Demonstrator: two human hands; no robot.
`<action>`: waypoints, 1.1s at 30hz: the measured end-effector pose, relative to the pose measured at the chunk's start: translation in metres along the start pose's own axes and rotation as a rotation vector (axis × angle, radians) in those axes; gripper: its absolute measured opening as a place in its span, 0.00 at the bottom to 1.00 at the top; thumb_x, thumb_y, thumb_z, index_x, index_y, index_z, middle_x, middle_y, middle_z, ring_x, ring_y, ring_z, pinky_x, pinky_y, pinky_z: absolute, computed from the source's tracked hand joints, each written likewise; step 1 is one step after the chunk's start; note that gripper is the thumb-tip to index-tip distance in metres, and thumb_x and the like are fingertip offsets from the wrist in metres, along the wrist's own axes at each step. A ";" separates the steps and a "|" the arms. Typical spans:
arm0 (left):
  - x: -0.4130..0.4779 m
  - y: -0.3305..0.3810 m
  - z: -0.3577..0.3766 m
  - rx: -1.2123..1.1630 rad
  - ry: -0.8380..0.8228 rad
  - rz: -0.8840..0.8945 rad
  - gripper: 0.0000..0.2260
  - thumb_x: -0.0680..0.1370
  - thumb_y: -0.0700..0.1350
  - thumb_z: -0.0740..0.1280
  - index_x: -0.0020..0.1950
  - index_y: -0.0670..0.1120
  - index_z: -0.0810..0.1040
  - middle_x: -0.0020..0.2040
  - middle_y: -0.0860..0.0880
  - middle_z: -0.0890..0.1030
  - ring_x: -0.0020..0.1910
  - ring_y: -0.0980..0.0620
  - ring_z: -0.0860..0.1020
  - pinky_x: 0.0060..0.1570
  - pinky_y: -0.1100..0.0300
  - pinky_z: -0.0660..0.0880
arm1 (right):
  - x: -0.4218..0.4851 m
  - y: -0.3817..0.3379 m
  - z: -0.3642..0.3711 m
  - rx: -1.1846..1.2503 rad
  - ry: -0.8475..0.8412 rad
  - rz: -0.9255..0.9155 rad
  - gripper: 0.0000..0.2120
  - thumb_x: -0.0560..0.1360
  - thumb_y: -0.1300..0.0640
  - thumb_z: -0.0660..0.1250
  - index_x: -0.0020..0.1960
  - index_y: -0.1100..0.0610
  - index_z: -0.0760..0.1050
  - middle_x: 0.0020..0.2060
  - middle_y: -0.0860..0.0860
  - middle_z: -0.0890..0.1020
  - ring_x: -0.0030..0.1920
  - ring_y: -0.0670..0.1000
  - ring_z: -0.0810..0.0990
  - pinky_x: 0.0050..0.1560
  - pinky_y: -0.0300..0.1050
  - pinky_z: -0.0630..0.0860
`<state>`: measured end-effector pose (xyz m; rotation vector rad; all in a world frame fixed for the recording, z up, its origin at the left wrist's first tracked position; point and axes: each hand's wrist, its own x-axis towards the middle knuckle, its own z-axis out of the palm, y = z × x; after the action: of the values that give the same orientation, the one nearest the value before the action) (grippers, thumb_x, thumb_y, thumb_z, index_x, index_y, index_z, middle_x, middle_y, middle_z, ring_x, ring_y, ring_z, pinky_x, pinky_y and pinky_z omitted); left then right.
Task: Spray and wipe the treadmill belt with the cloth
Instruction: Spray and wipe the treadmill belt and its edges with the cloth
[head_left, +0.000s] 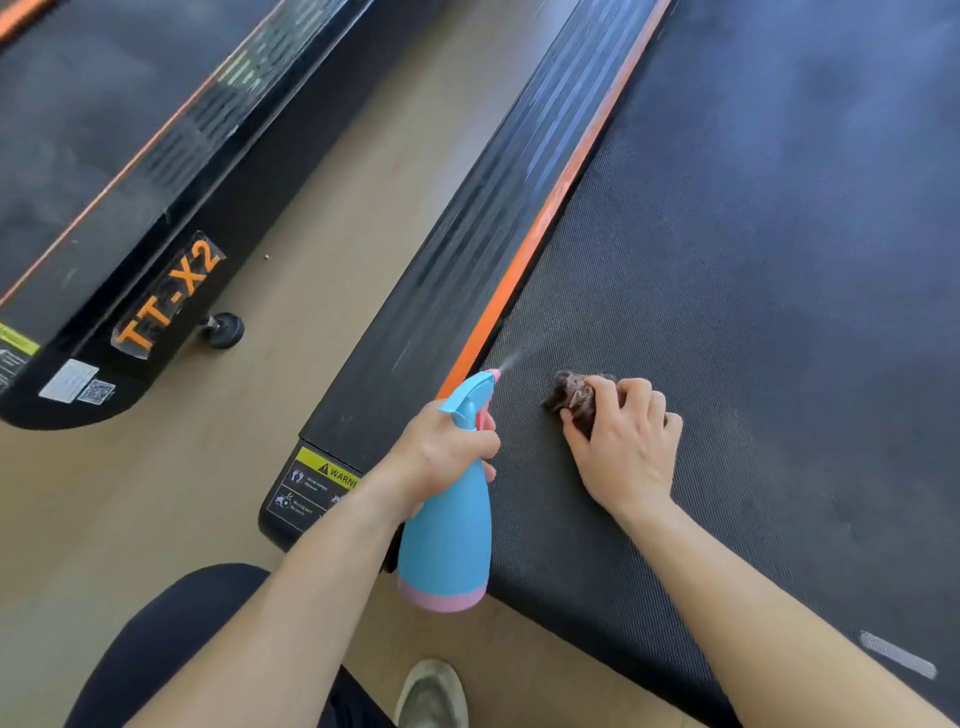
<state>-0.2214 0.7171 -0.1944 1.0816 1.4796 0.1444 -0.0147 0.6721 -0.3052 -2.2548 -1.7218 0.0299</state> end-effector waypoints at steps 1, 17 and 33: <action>0.001 0.000 -0.001 0.003 -0.002 -0.001 0.07 0.76 0.42 0.70 0.53 0.50 0.79 0.46 0.47 0.82 0.39 0.52 0.84 0.46 0.52 0.81 | 0.006 0.001 0.001 -0.006 0.006 -0.008 0.22 0.75 0.40 0.70 0.62 0.51 0.75 0.52 0.55 0.74 0.50 0.60 0.74 0.49 0.58 0.72; 0.031 0.023 -0.036 -0.160 -0.004 0.282 0.33 0.74 0.33 0.68 0.74 0.60 0.75 0.58 0.44 0.82 0.40 0.48 0.81 0.40 0.63 0.79 | 0.051 -0.023 0.016 -0.058 -0.147 -0.364 0.20 0.75 0.38 0.63 0.58 0.51 0.75 0.53 0.54 0.73 0.50 0.59 0.73 0.47 0.55 0.69; 0.054 0.022 -0.043 -0.144 -0.006 0.217 0.28 0.67 0.42 0.68 0.64 0.65 0.79 0.57 0.45 0.84 0.37 0.48 0.84 0.44 0.54 0.82 | 0.099 -0.030 0.035 -0.115 -0.078 -0.369 0.21 0.76 0.37 0.63 0.58 0.52 0.75 0.53 0.54 0.74 0.51 0.59 0.74 0.47 0.56 0.70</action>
<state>-0.2362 0.7870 -0.2077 1.1217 1.3228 0.3945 -0.0222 0.7810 -0.3145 -1.9965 -2.2063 -0.0634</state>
